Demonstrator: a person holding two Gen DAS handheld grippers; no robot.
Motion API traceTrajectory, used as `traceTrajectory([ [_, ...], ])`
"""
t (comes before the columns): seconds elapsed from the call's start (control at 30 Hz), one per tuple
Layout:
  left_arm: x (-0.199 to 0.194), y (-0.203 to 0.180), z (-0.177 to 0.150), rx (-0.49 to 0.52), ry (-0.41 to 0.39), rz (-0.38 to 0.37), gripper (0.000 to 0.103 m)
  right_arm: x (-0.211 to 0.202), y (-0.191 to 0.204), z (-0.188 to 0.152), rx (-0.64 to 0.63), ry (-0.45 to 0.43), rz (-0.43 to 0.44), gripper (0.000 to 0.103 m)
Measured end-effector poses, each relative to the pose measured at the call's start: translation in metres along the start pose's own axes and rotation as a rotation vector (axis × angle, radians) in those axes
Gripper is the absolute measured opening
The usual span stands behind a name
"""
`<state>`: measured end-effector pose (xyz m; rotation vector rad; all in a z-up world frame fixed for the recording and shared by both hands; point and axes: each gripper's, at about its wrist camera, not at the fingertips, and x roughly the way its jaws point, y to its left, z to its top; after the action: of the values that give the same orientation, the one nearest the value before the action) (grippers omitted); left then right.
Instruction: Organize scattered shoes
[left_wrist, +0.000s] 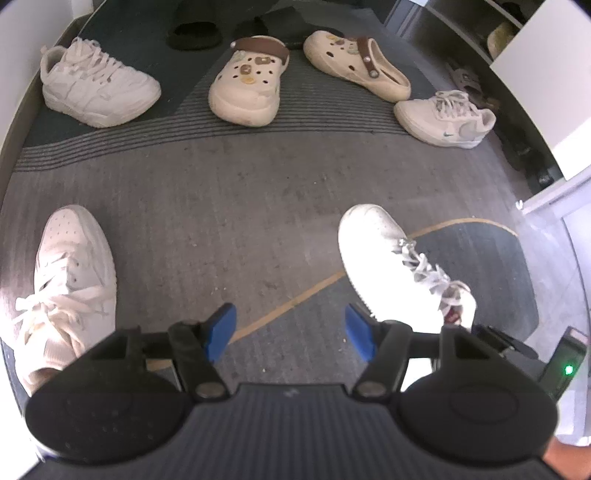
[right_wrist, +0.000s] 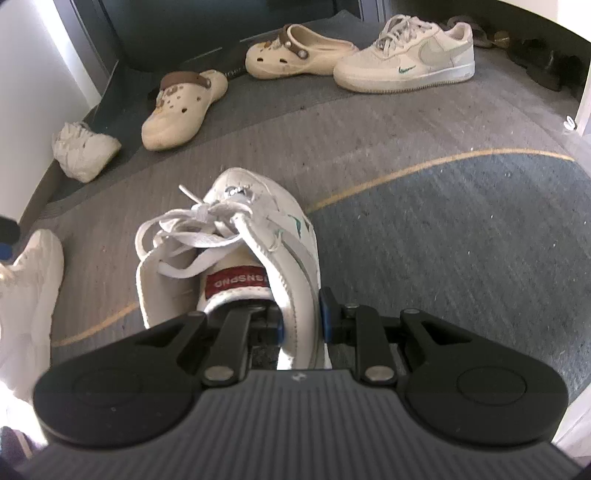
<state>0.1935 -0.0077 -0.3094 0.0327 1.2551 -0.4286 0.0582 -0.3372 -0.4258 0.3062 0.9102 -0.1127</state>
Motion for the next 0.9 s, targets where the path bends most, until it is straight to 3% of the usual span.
traceTrajectory([
  [0.17, 0.001, -0.005, -0.004, 0.034, -0.004, 0.027, 0.070, 0.004, -0.001, -0.002, 0.014, 0.031, -0.012, 0.022],
  [0.33, 0.001, -0.013, -0.003, 0.058, -0.006, 0.045, 0.078, 0.006, -0.002, -0.005, 0.007, 0.040, -0.002, 0.024],
  [0.53, -0.006, -0.051, 0.016, 0.210, -0.035, 0.041, 0.082, 0.003, -0.010, -0.001, 0.032, 0.074, 0.044, 0.032],
  [0.63, -0.012, -0.073, 0.037, 0.295, -0.079, -0.048, 0.091, -0.010, -0.016, 0.000, 0.039, 0.066, 0.101, 0.066],
  [0.67, -0.013, -0.086, 0.049, 0.348, -0.109, -0.091, 0.091, -0.021, -0.020, 0.001, 0.038, 0.049, 0.130, 0.076],
  [0.83, -0.005, -0.159, 0.094, 0.709, -0.338, -0.115, 0.093, -0.051, -0.037, 0.008, 0.083, -0.026, 0.158, 0.077],
  [0.9, 0.012, -0.190, 0.110, 0.833, -0.394, -0.119, 0.093, -0.057, -0.045, 0.012, 0.109, -0.053, 0.152, 0.078],
])
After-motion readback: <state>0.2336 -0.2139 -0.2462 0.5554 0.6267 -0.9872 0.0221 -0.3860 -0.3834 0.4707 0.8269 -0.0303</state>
